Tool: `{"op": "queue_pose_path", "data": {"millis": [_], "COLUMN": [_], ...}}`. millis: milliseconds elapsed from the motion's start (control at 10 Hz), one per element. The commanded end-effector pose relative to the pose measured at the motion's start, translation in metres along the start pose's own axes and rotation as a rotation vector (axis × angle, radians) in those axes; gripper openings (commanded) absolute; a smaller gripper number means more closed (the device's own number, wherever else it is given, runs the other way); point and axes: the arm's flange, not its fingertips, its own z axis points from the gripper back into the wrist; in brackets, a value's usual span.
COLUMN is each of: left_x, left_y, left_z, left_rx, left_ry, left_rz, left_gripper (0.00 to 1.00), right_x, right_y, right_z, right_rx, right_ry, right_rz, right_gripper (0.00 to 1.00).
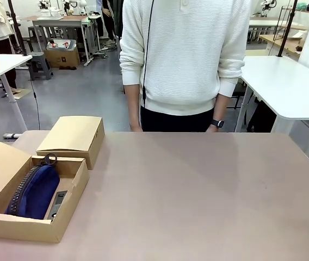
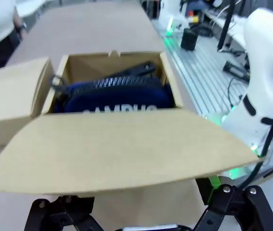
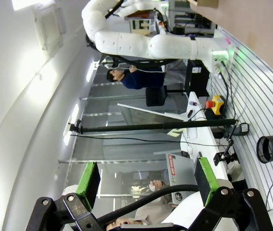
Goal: Place items inside the box.
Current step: Close the lid of the Mailer Box closest to the robot.
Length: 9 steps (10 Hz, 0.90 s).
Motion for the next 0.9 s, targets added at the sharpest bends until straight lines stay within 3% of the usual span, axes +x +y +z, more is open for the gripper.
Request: {"op": "queue_pose_path", "data": {"millis": [0, 600, 800], "left_x": [0.016, 0.073, 0.093], "left_y": [-0.016, -0.010, 0.002], "left_z": [0.001, -0.045, -0.069], "left_rx": [0.037, 0.059, 0.046], "left_ry": [-0.061, -0.057, -0.111], "left_rz": [-0.056, -0.094, -0.116], "left_gripper": [1.00, 1.00, 1.00], "right_x": [0.002, 0.002, 0.002], "right_y": [0.006, 0.006, 0.006], "right_z": [-0.002, -0.002, -0.002], "right_rx": [0.021, 0.021, 0.021], "right_ry": [-0.010, -0.010, -0.010], "right_rz": [-0.012, -0.012, -0.012], "right_gripper": [1.00, 1.00, 1.00]}}
